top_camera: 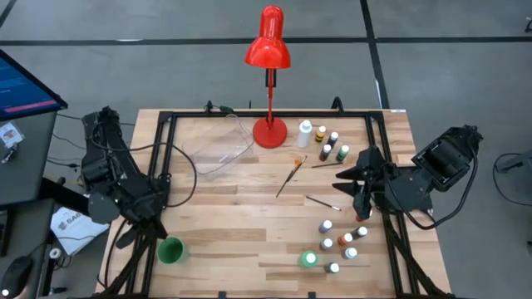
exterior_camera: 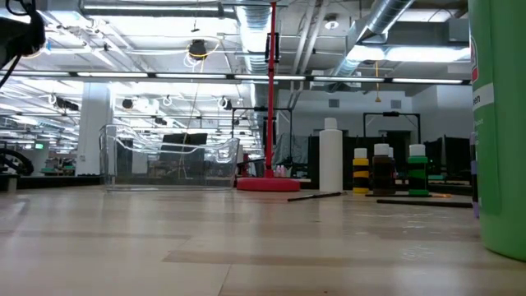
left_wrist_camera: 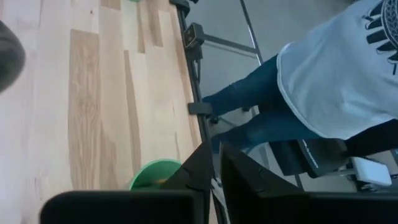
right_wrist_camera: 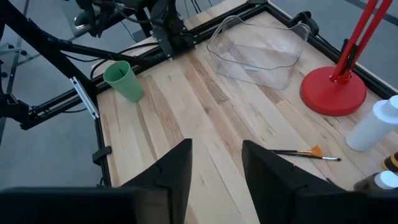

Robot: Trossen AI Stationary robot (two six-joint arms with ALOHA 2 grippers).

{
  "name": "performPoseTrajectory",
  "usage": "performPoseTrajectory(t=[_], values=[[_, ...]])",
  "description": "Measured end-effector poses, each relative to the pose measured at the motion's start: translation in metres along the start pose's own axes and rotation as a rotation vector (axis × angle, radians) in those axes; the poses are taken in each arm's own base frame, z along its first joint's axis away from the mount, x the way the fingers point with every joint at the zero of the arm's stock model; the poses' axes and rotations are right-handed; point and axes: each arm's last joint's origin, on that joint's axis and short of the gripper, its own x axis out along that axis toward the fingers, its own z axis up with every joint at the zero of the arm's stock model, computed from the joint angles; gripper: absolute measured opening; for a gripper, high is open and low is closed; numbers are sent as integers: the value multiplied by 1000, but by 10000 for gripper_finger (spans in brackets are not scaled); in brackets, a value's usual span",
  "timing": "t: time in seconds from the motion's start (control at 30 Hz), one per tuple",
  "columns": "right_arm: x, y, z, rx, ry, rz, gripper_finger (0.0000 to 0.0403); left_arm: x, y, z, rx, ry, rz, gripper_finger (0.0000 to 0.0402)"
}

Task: Pick & Place Paint Supplies
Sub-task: Put the black brush into the green cup

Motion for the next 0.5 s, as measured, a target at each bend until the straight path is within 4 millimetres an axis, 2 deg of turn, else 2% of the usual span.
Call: performPoseTrajectory(t=[0.2,0.37,0.5], values=[[0,0,0,-6,0,-1,174,0,1,1,-41,-24,23,79],[0,0,0,-5,1,-1,186,1,8,10,-78,-213,155,108],[0,-2,-1,-10,7,-23,182,6,14,26,-82,-367,265,121]])
